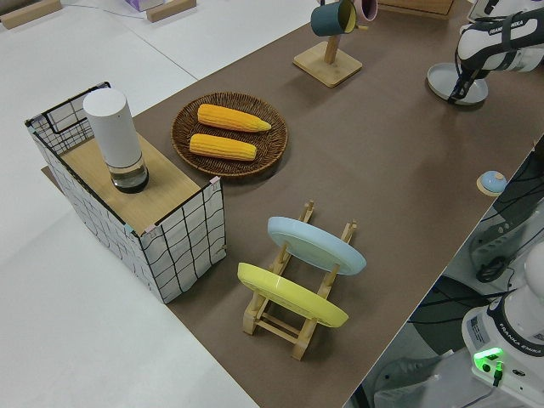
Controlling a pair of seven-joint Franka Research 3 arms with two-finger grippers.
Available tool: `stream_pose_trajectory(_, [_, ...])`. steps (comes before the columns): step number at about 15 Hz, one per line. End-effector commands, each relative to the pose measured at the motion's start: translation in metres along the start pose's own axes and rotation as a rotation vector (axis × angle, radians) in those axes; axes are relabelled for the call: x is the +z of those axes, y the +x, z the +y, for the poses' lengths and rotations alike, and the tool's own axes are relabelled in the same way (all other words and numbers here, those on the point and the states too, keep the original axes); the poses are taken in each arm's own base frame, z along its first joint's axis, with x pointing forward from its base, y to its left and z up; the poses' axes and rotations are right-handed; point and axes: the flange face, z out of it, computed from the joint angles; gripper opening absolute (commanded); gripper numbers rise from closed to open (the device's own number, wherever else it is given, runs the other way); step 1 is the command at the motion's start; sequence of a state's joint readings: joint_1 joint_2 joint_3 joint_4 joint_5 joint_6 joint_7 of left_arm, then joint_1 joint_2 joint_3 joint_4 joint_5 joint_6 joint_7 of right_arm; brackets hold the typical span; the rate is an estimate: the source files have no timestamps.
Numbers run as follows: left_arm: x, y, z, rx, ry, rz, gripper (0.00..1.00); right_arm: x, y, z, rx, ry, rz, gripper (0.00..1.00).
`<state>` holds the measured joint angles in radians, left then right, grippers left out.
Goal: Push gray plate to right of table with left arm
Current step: 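Push the gray plate with the left gripper across the table, away from the basket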
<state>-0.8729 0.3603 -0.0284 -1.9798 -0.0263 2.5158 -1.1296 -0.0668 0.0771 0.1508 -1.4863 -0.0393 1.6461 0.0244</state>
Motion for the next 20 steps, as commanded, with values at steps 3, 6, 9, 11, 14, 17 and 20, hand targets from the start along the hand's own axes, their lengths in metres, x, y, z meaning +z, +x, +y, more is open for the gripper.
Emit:
stream_pose_trajectory(3, [0.016,-0.004,0.022,-0.010,0.031,-0.002,0.00,-0.003,-0.002,-0.001,0.007,0.007,0.003,0.983])
stream_pose_trajectory(6, [0.015,-0.004,0.022,-0.007,0.029,-0.001,0.14,-0.004,-0.001,-0.001,0.007,0.007,0.004,0.983])
stream_pose_trajectory(9, [0.011,-0.002,0.024,-0.007,0.040,-0.004,0.83,-0.004,-0.001,-0.002,0.005,0.007,0.005,0.983])
stream_pose_trajectory(11, [0.007,-0.001,0.027,-0.002,0.040,-0.004,0.99,-0.004,-0.001,-0.002,0.005,0.007,0.006,0.983])
stream_pose_trajectory(14, [0.005,0.000,0.027,0.018,0.049,0.011,0.99,-0.004,-0.001,-0.001,0.007,0.007,0.006,0.983])
stream_pose_trajectory(17, [0.002,0.003,0.025,0.024,0.063,0.016,0.99,-0.004,-0.001,-0.001,0.007,0.007,0.006,0.983])
stream_pose_trajectory(20, [-0.002,0.007,0.022,0.025,0.070,0.015,0.99,-0.004,-0.001,-0.002,0.005,0.007,0.005,0.983])
